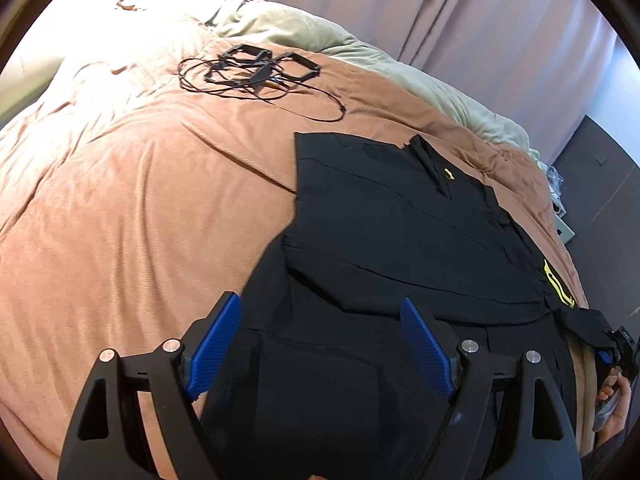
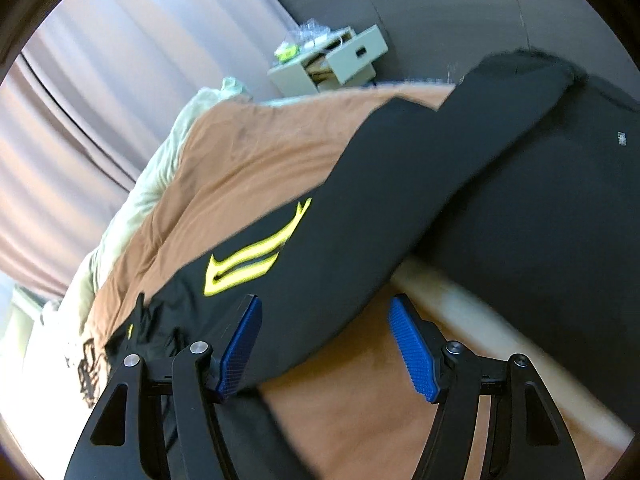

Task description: Fold large clothes

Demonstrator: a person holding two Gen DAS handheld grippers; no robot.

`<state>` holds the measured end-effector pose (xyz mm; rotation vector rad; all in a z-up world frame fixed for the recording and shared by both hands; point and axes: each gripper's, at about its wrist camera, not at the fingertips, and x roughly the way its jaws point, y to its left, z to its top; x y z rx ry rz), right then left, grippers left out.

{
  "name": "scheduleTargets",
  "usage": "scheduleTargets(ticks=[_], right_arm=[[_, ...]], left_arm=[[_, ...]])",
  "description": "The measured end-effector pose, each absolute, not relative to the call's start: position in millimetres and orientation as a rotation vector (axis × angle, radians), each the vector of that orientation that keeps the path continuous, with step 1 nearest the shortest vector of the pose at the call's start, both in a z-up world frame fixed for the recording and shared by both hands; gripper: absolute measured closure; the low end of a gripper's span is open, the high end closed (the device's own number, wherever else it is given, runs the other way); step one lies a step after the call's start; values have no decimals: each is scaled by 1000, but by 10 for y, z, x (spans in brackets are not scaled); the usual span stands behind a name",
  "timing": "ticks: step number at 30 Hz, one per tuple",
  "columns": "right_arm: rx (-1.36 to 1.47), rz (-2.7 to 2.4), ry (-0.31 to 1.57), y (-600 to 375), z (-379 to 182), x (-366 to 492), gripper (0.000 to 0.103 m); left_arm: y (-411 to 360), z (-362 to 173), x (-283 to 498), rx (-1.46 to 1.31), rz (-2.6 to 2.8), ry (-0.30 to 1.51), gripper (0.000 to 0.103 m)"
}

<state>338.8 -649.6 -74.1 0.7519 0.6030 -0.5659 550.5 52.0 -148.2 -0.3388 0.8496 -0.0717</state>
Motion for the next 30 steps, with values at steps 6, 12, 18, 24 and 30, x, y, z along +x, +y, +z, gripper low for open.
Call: scheduleTargets(ticks=[6, 12, 18, 24, 30], right_arm=[[745, -568, 513, -6679, -813, 3449, 96], [749, -452, 397, -6449, -546, 3492, 99], [700, -329, 384, -5909, -268, 3725, 99], [705, -204, 383, -5355, -165, 3932, 99], [650, -74, 441, -4644, -215, 4285, 99]], left_arm=[[610, -1437, 5492, -325, -51, 838, 20], [609, -1374, 5472, -368, -58, 808, 20], [519, -1281, 5455, -383, -89, 779, 20], [495, -1230, 5462, -405, -103, 758, 20], [474, -1209, 5452, -426, -125, 747, 20]])
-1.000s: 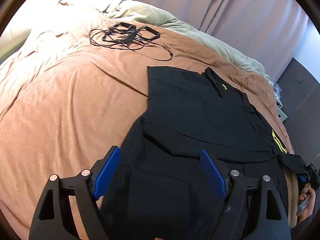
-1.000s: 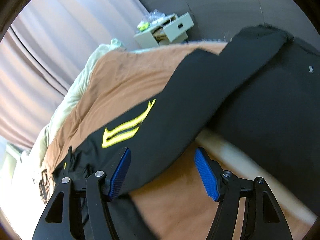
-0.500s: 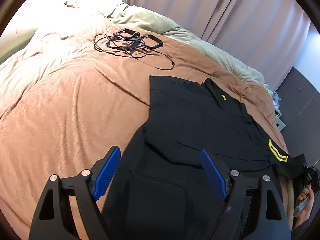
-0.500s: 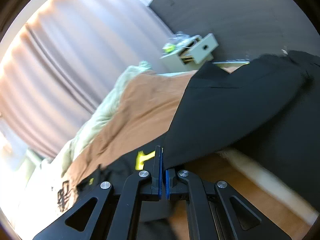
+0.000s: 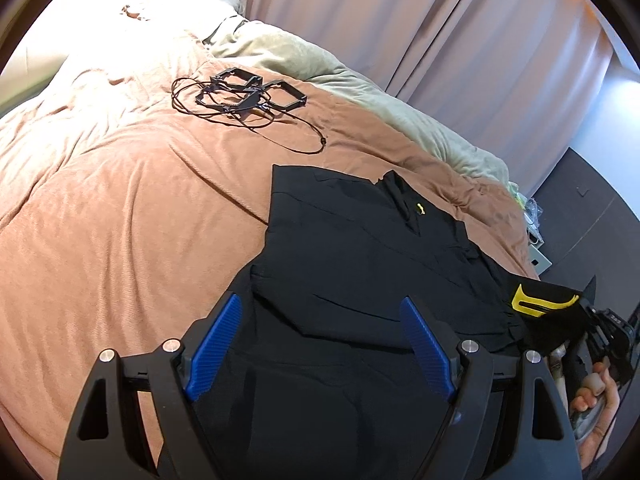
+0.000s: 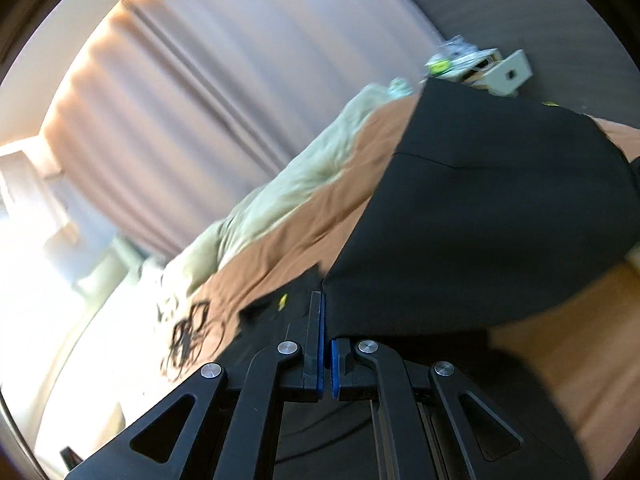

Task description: Fold large clothes

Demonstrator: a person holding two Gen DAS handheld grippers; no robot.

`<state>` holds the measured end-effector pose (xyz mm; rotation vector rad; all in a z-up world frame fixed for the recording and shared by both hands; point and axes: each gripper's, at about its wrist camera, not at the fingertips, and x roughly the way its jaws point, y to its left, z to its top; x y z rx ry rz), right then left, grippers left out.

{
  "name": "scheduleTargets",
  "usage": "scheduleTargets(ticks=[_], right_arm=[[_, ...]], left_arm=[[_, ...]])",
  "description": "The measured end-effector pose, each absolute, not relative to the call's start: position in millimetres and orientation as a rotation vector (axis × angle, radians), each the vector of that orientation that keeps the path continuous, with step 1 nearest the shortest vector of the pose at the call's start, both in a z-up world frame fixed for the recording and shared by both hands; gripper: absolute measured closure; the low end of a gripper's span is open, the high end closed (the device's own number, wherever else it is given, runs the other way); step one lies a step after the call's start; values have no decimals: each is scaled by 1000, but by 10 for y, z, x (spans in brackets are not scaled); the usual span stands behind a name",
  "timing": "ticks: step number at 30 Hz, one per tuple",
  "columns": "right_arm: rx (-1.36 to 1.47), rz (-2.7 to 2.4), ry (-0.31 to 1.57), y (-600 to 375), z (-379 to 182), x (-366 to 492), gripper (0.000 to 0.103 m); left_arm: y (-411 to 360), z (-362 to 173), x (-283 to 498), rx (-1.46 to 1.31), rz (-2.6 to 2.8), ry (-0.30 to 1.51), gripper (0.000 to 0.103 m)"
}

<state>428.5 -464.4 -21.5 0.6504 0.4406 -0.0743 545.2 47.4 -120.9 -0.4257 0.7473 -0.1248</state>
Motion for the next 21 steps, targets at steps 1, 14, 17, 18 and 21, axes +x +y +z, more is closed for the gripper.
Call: scheduleTargets(ticks=[1, 14, 17, 18, 21], right_arm=[[639, -55, 452, -4554, -243, 4321, 99], [350, 79, 905, -3201, -1159, 5200, 94], [301, 97, 1014, -3065, -1327, 5293, 59], [317, 119, 1018, -3013, -1320, 5264, 43], [345, 151, 975, -3022, -1151, 5125, 37]], left_arm=[[470, -1207, 5447, -423, -125, 747, 20], [616, -1211, 5436, -399, -85, 750, 20], [642, -1211, 5445, -414, -80, 748, 20], [645, -1215, 5443, -419, -83, 749, 20], [598, -1210, 5435, -411, -95, 749, 20]])
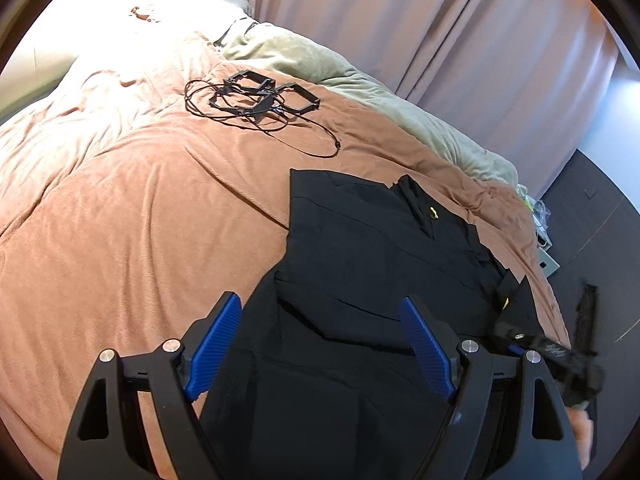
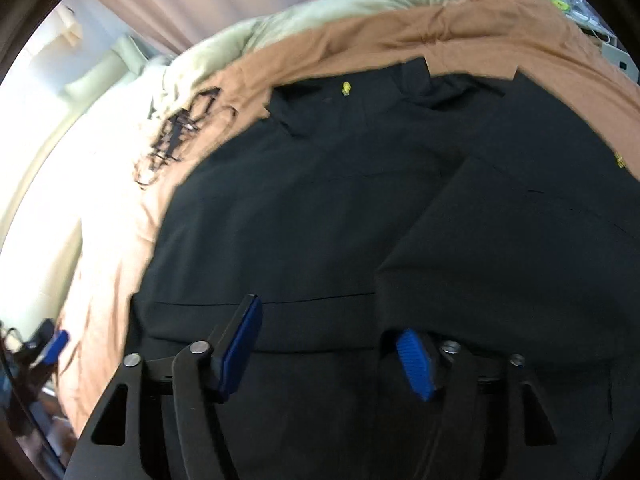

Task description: Fold large clothes

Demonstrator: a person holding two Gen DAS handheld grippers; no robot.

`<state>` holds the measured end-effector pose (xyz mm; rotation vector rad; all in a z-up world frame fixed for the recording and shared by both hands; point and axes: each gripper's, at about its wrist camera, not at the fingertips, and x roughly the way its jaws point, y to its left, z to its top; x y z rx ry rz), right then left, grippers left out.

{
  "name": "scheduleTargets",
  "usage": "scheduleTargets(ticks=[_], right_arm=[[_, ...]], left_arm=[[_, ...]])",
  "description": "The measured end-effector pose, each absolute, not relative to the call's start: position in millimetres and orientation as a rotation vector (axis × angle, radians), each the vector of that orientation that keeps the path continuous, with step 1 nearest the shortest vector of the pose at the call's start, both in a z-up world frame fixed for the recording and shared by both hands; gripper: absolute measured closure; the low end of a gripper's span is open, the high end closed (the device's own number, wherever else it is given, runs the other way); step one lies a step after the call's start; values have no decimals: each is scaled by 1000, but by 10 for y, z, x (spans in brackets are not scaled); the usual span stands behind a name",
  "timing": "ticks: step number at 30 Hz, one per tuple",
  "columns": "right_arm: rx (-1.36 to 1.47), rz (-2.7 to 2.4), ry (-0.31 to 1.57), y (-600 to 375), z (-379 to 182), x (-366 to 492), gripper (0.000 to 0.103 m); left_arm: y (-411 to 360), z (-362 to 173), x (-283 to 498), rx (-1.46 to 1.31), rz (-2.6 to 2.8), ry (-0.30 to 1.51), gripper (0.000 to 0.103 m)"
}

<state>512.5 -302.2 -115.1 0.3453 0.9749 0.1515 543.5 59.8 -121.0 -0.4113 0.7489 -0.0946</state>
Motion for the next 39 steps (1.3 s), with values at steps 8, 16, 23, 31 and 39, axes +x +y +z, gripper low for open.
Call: scheduleTargets(ticks=[8, 16, 23, 31, 39], right_arm=[[655, 5, 889, -3713, -999, 4518, 36], [869, -243, 801, -4509, -1256, 4157, 36], [992, -335, 746, -4893, -1645, 4191, 52], [808, -273, 578, -4630, -1031, 4300, 97], [580, -86, 546, -3608, -480, 4696, 97]], left_arm=[[443, -1181, 5400, -366, -125, 747, 20], [362, -1238, 5443, -329, -133, 770, 20], [475, -1273, 5470, -359, -115, 784, 20], [611, -1241, 5463, -412, -122, 770, 20], [852, -1163, 5402, -439, -90, 735, 20]])
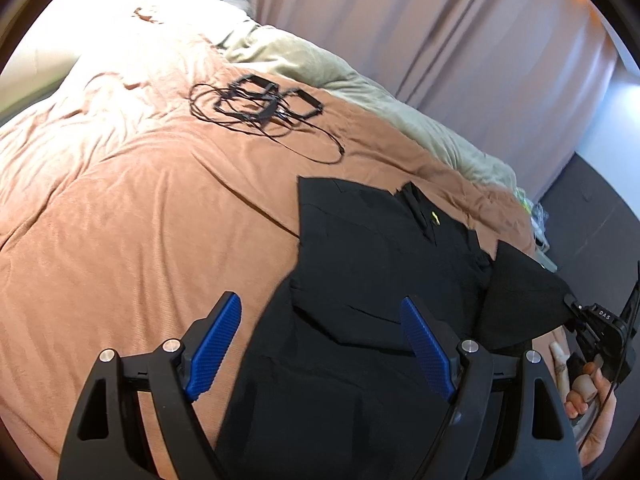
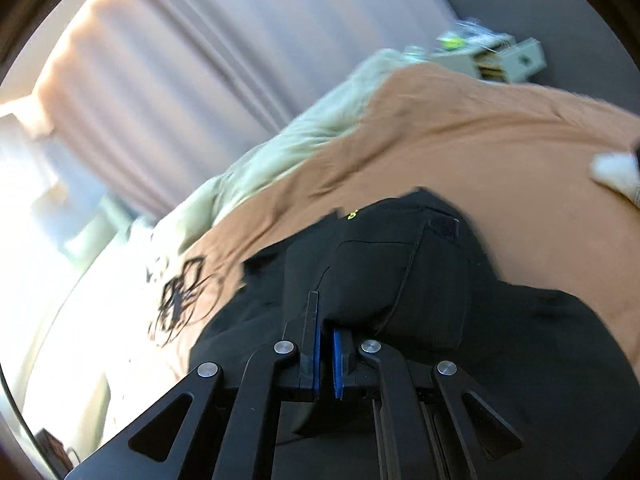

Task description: Fold large clothes

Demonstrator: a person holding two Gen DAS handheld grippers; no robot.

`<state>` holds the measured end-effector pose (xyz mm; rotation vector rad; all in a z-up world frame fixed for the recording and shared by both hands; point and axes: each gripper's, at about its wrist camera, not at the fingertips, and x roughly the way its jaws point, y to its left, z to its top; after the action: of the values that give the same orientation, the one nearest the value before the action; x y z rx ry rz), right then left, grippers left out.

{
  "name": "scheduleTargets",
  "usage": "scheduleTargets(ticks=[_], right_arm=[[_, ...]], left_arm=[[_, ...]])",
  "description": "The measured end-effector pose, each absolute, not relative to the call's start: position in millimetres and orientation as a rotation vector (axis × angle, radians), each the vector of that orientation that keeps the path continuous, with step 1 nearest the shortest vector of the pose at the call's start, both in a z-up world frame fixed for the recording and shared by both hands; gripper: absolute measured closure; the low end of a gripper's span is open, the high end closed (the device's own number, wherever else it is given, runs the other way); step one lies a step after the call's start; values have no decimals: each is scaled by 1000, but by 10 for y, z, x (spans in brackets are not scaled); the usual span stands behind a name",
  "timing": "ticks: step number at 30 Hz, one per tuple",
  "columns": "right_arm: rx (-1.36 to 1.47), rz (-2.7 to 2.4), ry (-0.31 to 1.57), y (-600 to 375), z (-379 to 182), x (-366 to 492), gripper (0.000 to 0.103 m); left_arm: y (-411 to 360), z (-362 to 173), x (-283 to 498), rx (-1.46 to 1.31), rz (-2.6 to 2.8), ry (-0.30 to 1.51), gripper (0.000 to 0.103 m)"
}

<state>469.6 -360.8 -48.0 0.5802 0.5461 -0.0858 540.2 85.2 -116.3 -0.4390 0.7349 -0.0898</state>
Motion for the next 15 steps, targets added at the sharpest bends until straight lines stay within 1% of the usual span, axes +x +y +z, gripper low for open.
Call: scheduleTargets(ticks=[7, 15], right_arm=[[463, 4, 582, -2885, -341, 4996, 98], [363, 75, 648, -2160, -470, 5247, 98]], left_arm=[[1171, -1202, 5355, -538, -56, 724, 20], [1486, -1271, 5312, -653, -5, 718, 20]])
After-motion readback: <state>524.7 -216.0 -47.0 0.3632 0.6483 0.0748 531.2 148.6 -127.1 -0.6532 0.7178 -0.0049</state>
